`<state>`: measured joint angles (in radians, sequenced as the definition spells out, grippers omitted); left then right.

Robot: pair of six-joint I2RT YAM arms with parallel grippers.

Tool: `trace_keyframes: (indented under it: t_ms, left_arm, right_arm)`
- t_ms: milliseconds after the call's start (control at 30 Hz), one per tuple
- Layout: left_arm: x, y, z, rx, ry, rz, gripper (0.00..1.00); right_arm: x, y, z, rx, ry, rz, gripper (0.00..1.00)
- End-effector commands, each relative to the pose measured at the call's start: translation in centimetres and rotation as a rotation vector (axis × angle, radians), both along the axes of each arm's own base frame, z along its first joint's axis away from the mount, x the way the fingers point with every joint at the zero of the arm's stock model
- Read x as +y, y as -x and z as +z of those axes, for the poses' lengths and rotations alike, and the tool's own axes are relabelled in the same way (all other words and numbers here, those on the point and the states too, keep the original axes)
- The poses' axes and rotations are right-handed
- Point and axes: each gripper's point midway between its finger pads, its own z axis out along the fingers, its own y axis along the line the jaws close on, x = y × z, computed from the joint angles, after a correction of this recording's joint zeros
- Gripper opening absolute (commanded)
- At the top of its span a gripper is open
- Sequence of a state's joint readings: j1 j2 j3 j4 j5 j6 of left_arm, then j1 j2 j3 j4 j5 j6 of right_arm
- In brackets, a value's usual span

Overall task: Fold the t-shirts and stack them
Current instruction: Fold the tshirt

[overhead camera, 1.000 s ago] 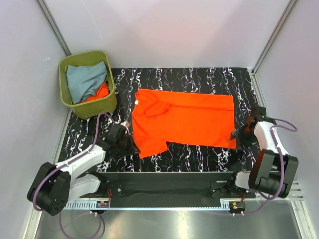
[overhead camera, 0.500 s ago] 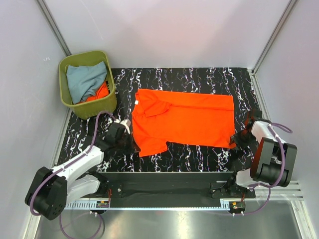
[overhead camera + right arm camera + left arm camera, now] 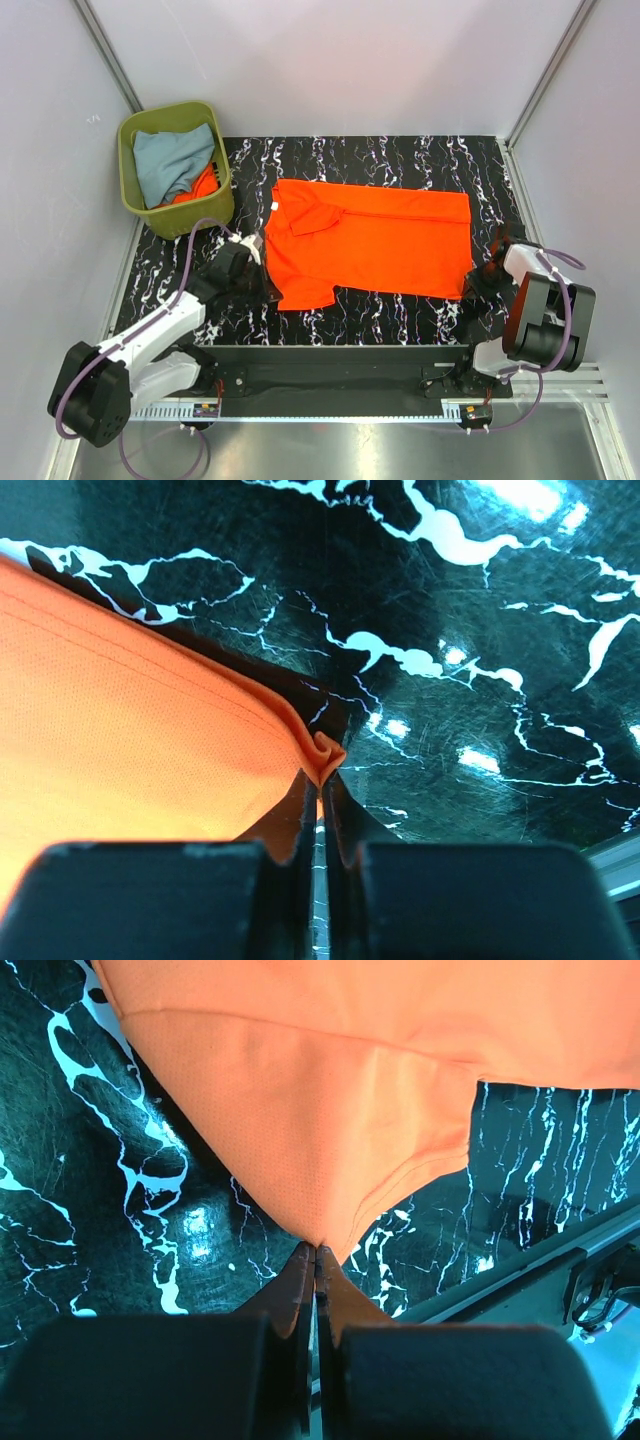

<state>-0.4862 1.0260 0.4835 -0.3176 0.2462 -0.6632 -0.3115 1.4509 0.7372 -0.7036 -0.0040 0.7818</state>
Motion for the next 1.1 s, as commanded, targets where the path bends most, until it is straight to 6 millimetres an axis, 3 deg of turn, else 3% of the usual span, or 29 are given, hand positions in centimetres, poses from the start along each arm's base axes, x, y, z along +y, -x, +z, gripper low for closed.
trace_keyframes:
  t_ms: [0, 233, 333, 367, 433, 467, 500, 533, 567, 600, 633, 700, 767, 800, 833, 1067]
  left_arm:
    - [-0.6, -0.7, 2.1, -0.058, 0.028, -0.009, 0.0]
    - [-0.4, -0.3, 2.8, -0.062, 0.019, -0.012, 0.0]
    - [-0.6, -1.7, 4.2, -0.098, -0.007, -0.026, 0.0]
    - [-1.1, -2.9, 5.9, -0.137, 0.003, -0.028, 0.0]
    - [-1.4, -4.4, 6.4, -0.155, -0.031, -0.038, 0.0]
    - [-2.0, -5.8, 8.2, -0.197, -0.026, -0.043, 0.0]
    - [-2.2, -7.0, 7.5, -0.174, -0.056, -0.04, 0.0]
    - [-2.7, -8.8, 9.5, -0.219, -0.051, -0.043, 0.0]
    - [-3.0, -9.7, 9.9, -0.218, -0.05, -0.042, 0.0]
    - [-2.8, -11.2, 8.8, -0.184, -0.068, -0.027, 0.0]
    - [-3.3, -13.1, 10.8, -0.23, -0.053, -0.018, 0.0]
    - [-3.1, -15.5, 10.1, -0.21, -0.074, 0.008, 0.0]
    - [-3.4, -17.9, 11.7, -0.246, -0.065, 0.022, 0.0]
    - [-3.1, -19.0, 10.8, -0.225, -0.076, 0.034, 0.0]
    - [-3.2, -20.1, 11.7, -0.248, -0.067, 0.041, 0.0]
    - [-1.9, -24.0, 10.6, -0.227, -0.081, 0.091, 0.0]
  right_arm:
    - [-0.4, 1.1, 0.2, 0.01, 0.036, 0.003, 0.03]
    - [-0.3, 0.6, 1.7, -0.021, 0.033, 0.081, 0.0]
    - [-0.8, -0.8, 2.9, -0.059, 0.051, 0.12, 0.0]
    - [-1.0, -1.2, 3.3, -0.072, 0.062, 0.148, 0.0]
    - [-1.6, -2.6, 4.5, -0.109, 0.084, 0.175, 0.0]
    - [-1.8, -3.2, 4.9, -0.121, 0.095, 0.205, 0.0]
    - [-2.3, -4.3, 5.5, -0.136, 0.106, 0.217, 0.0]
    - [-2.5, -4.8, 5.7, -0.14, 0.113, 0.243, 0.0]
    - [-2.3, -5.5, 6.0, -0.155, 0.097, 0.259, 0.0]
    - [-2.7, -6.7, 6.3, -0.165, 0.102, 0.271, 0.01]
    - [-2.9, -7.3, 6.4, -0.169, 0.102, 0.284, 0.02]
    - [-3.2, -8.9, 6.4, -0.173, 0.091, 0.297, 0.03]
    - [-3.1, -10.2, 6.5, -0.189, 0.07, 0.306, 0.04]
    - [-3.3, -11.3, 6.4, -0.195, 0.062, 0.311, 0.05]
    - [-3.1, -11.9, 6.5, -0.205, 0.043, 0.314, 0.05]
    - [-3.8, -16.8, 7.0, -0.256, 0.027, 0.32, 0.02]
